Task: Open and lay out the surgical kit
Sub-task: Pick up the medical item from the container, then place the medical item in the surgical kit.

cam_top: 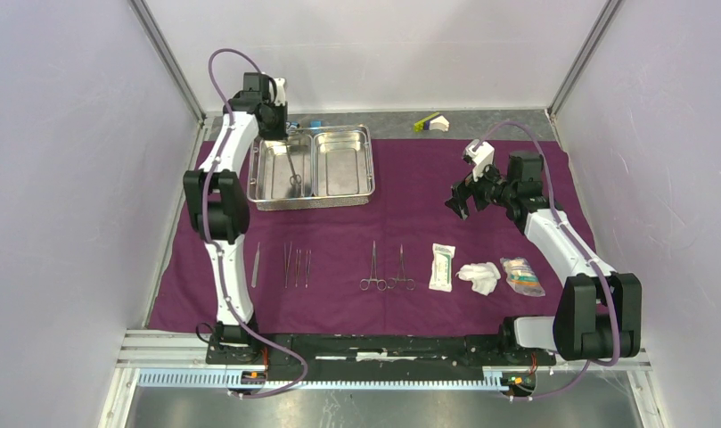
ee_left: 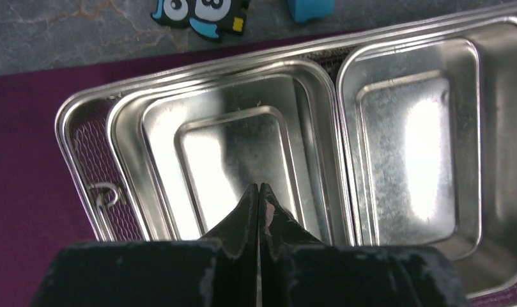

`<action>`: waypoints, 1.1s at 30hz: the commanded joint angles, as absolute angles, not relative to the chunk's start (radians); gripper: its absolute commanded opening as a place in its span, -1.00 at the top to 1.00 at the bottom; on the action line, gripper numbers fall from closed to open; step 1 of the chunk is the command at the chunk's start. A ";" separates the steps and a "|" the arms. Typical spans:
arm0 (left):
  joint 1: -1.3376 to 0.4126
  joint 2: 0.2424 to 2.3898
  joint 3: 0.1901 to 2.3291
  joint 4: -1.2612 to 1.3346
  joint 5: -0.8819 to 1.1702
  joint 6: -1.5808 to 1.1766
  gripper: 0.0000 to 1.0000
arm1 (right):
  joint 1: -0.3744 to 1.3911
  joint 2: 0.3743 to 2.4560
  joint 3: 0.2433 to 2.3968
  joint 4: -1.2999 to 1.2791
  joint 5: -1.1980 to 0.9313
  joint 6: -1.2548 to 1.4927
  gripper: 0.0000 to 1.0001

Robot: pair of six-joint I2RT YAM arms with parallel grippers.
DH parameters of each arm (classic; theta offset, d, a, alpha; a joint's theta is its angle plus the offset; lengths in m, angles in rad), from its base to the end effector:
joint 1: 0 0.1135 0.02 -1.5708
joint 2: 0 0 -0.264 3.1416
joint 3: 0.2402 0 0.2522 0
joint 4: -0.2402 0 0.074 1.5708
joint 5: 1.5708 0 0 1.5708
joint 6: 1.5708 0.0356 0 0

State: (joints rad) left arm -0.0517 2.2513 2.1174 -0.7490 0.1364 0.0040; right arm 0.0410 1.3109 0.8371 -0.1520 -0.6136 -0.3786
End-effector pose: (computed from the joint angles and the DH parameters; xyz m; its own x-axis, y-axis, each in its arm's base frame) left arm 0.5053 -0.0310 0.2610 -0.7710 0.0439 -0.6353 0.1405 0.9848 -0.1025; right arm 0.2800 0.0320 0.2499 -0.3591 -0.3172 -0.8778 -0.6807 0.7324 0.0138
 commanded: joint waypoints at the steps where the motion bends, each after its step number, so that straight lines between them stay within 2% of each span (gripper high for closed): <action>1: -0.048 2.079 2.017 -0.683 0.169 -0.002 0.95 | 0.036 1.320 0.848 -0.135 -0.634 -0.373 -0.94; 21: -0.048 1.865 1.898 -0.661 0.201 -0.002 0.95 | 0.045 1.327 0.856 -0.107 -0.674 -0.321 -0.94; 33: -0.063 1.688 1.741 -0.642 0.426 -0.082 0.95 | 0.192 1.397 0.972 -0.068 -0.745 -0.249 -0.94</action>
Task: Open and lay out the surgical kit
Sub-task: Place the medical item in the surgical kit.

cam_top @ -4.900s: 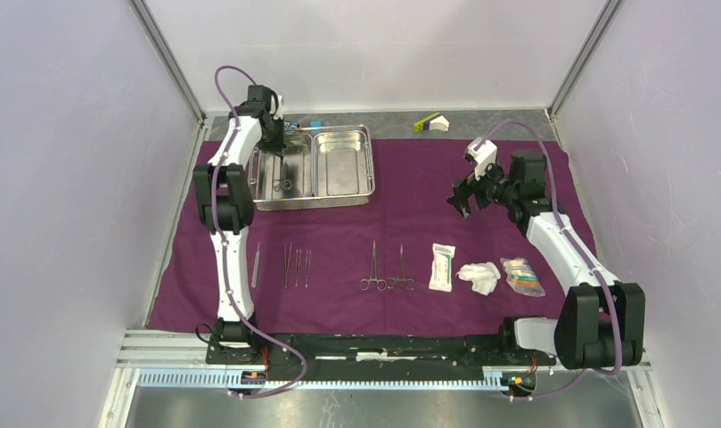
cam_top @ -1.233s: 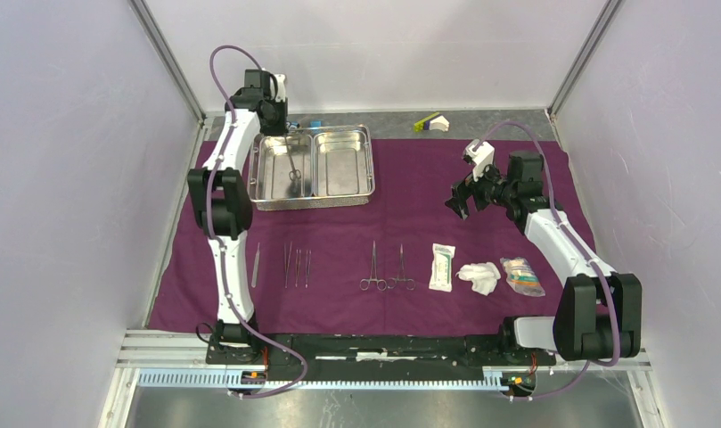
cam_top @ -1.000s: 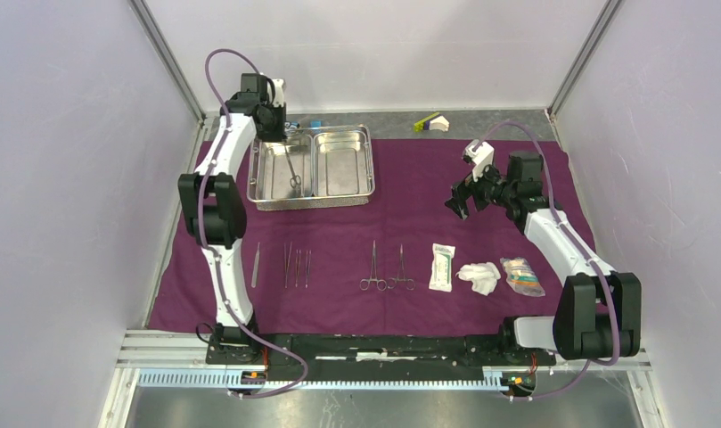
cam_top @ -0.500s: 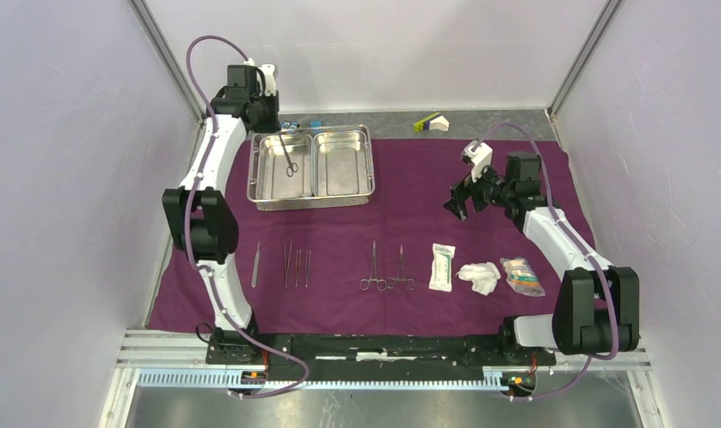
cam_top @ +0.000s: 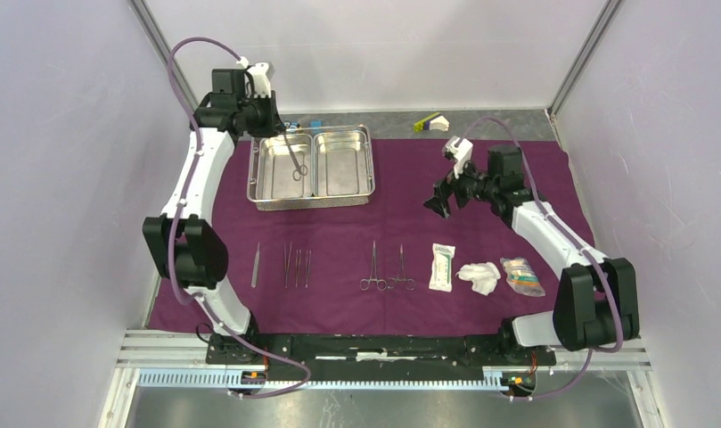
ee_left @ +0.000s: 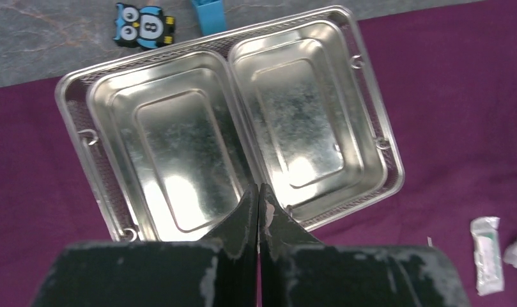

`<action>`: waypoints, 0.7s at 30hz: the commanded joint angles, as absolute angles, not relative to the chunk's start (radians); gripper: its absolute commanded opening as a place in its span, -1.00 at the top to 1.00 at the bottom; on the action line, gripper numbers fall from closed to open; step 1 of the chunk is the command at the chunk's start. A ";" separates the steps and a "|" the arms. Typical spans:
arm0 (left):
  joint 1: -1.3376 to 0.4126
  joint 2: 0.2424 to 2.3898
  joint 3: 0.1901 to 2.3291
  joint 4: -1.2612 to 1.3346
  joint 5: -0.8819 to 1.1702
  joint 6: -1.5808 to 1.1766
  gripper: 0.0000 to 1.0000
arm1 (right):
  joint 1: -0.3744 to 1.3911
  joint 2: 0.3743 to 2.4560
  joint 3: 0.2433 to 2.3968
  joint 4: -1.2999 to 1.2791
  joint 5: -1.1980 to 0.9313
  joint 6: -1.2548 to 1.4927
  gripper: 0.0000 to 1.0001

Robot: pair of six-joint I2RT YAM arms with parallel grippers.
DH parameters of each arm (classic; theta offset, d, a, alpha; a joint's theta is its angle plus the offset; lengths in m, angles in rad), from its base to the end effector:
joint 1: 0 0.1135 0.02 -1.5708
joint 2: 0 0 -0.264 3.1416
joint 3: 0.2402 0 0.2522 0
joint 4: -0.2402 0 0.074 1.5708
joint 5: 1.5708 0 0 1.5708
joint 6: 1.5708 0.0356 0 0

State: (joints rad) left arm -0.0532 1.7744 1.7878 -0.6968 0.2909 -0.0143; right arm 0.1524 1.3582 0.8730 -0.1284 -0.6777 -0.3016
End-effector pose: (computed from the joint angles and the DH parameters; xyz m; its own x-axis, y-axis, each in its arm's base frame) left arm 0.4002 -0.0315 0.3671 -0.6344 0.0201 -0.7728 0.2640 0.9452 -0.1922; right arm 0.2854 0.0664 0.2518 -0.3578 -0.2891 -0.8879 -0.7658 0.6350 0.1019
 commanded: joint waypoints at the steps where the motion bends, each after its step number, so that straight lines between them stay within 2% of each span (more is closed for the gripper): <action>1: -0.070 1.669 1.713 -0.624 0.454 -0.098 0.95 | 0.209 1.410 0.989 -0.055 -0.756 -0.229 -0.95; 10: -0.209 1.583 1.461 -0.390 0.708 -0.226 0.95 | 0.359 1.517 1.076 0.155 -0.896 -0.003 -0.98; 11: -0.217 1.580 1.441 -0.367 0.732 -0.244 0.95 | 0.366 1.526 1.073 0.177 -0.910 0.028 -0.94; 21: -0.316 1.544 1.331 -0.222 0.786 -0.287 0.95 | 0.399 1.608 1.024 0.367 -0.993 0.217 -0.79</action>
State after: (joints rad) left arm -0.2947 1.6135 1.3502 -0.3401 0.7212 -0.2279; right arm 0.3923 1.5829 1.0328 0.2478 -0.9371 0.1223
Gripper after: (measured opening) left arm 0.025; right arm 0.901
